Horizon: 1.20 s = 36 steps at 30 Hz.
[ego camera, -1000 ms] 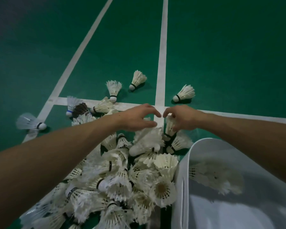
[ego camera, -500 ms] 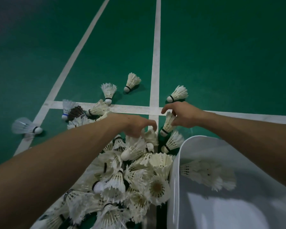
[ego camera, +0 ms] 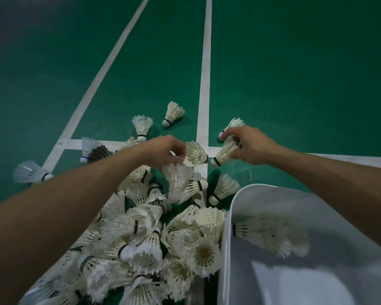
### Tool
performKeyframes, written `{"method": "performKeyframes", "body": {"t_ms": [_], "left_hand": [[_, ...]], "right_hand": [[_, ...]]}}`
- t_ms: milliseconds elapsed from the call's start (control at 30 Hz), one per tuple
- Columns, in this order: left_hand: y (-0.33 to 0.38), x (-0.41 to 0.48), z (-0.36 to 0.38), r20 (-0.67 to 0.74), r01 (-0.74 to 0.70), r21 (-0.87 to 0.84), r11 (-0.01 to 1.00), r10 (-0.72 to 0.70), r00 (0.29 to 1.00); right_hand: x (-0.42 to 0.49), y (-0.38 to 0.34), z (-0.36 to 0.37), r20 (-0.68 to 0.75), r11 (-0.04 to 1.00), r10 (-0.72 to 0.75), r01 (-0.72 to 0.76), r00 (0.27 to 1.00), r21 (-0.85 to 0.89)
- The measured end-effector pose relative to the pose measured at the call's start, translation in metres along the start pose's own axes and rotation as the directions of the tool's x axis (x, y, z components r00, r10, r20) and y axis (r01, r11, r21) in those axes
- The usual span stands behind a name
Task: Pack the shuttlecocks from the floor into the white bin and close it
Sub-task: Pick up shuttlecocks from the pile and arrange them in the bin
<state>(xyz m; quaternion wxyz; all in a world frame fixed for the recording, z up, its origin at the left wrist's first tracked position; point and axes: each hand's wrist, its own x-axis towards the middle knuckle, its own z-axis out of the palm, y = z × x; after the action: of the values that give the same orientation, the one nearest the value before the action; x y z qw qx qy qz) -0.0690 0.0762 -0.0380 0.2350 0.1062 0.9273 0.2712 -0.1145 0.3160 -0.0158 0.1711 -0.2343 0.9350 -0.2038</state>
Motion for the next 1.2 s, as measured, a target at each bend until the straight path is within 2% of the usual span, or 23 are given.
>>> {"method": "performKeyframes", "body": {"t_ms": [167, 333, 433, 533, 633, 767, 1000, 1100, 1200], "left_hand": [[0.006, -0.006, 0.002, -0.066, 0.002, -0.132, 0.991, -0.011, 0.998], [0.01, -0.004, 0.02, -0.139, 0.025, -0.102, 0.994, -0.04, 0.989], [0.009, 0.0, 0.027, -0.108, 0.094, -0.089, 0.992, -0.103, 0.989], [0.009, 0.009, 0.025, -0.064, 0.151, -0.003, 0.988, -0.151, 0.986], [0.008, 0.02, 0.023, -0.075, 0.185, 0.029, 0.982, -0.183, 0.98], [0.01, 0.032, 0.02, -0.197, 0.207, 0.073, 0.976, -0.189, 0.962], [0.023, 0.025, 0.015, -0.345, 0.155, -0.077, 0.985, -0.172, 0.923], [0.036, 0.019, 0.009, -0.418, 0.138, -0.045, 0.989, -0.144, 0.897], [0.055, 0.008, -0.001, -0.48, 0.081, 0.086, 0.993, -0.03, 0.877]], "right_hand": [[-0.01, -0.001, -0.004, -0.033, 0.999, 0.006, -0.004, 0.999, 0.038], [-0.016, -0.002, -0.002, -0.019, 1.0, 0.002, -0.002, 1.0, 0.029], [-0.016, -0.004, 0.001, 0.009, 1.0, -0.011, 0.011, 1.0, 0.026], [-0.012, -0.006, 0.004, 0.025, 0.999, -0.015, 0.014, 1.0, 0.031], [-0.007, -0.004, 0.005, 0.03, 0.999, -0.004, 0.003, 1.0, 0.043], [-0.002, -0.001, 0.008, 0.034, 0.998, 0.006, -0.009, 0.999, 0.061], [-0.007, 0.005, 0.003, 0.004, 0.996, 0.022, -0.023, 1.0, 0.089], [-0.02, 0.007, -0.005, -0.049, 0.996, 0.034, -0.03, 0.998, 0.085], [-0.038, 0.01, -0.017, -0.124, 0.991, 0.043, -0.026, 0.991, 0.131]]}}
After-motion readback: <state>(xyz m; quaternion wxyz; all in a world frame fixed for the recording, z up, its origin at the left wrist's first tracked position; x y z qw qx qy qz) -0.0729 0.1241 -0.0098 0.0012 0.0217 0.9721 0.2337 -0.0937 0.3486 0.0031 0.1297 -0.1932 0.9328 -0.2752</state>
